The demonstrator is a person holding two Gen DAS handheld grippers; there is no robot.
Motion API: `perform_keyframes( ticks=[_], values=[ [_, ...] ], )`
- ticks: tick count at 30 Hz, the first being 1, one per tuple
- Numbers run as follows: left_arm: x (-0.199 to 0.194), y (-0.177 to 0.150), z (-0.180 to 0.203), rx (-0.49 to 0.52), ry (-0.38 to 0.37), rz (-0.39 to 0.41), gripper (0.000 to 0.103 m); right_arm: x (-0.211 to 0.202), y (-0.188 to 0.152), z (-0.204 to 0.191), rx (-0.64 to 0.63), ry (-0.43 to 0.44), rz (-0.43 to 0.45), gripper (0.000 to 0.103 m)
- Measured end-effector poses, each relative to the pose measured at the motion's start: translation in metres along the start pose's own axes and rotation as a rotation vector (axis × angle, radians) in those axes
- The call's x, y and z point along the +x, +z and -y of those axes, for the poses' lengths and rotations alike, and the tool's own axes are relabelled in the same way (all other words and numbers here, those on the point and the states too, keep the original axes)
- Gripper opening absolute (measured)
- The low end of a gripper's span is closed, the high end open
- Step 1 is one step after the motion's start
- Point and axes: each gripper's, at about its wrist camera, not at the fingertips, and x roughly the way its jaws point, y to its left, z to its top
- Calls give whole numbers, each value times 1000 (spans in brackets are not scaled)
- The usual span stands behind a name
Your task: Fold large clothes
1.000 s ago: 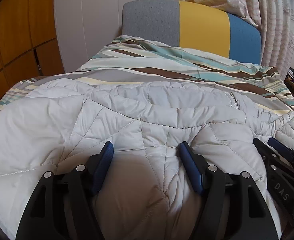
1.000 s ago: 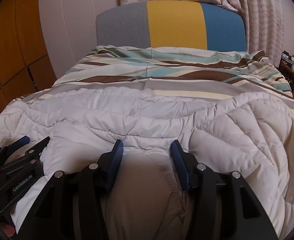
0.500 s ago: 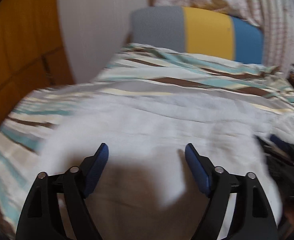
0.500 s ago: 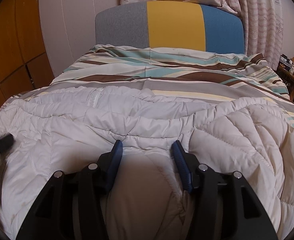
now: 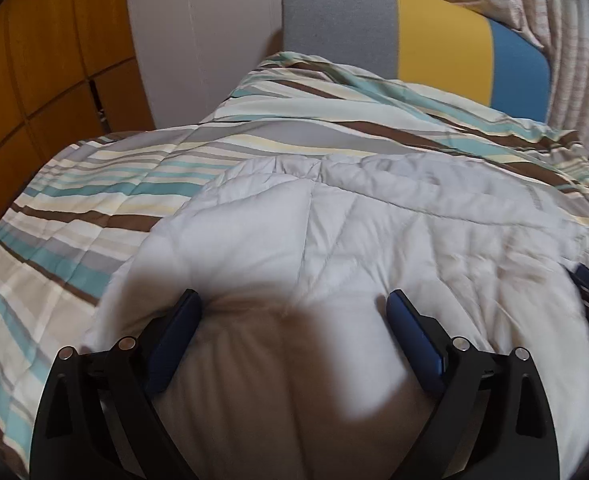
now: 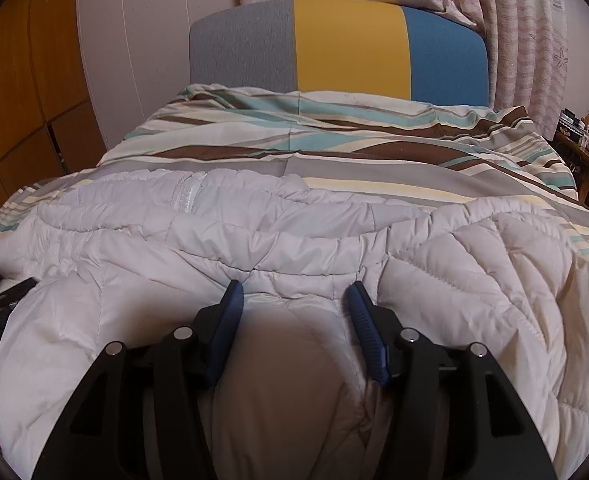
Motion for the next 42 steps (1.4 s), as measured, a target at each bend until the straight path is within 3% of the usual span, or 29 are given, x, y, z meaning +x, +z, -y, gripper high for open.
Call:
perform_keyframes(
  ticks=[2, 7, 12, 15, 19, 22, 25, 30, 36, 42],
  values=[
    [-24, -8, -10, -30, -14, 28, 96, -6, 3, 3, 2, 17, -21, 64],
    [-67, -30, -44, -130, -17, 100, 96, -48, -3, 15, 67, 72, 0, 64],
    [-102, -62, -83, -247, 0, 158, 96, -96, -23, 15, 85, 111, 29, 59],
    [-113, -83, -104, -319, 3, 149, 96, -120, -42, 8, 86, 127, 42, 55],
    [-115, -109, -117, -383, -27, 90, 95, -142, -71, -4, 112, 167, 38, 40],
    [-112, -126, -117, -407, -109, 49, 80, -152, -85, -16, 94, 198, 38, 23],
    [-109, -132, -109, -426, -183, 21, 75, -161, -93, -33, 35, 220, 51, 16],
    [-104, -135, -101, -448, -237, 8, 75, -158, -99, -53, -31, 200, 36, 13],
    [-97, -141, -99, -507, -321, 13, 75, -111, -109, -61, -93, 143, -40, 10],
    [-93, -143, -90, -523, -396, 24, 75, -103, -117, -58, -92, 150, -30, 10]
  ],
)
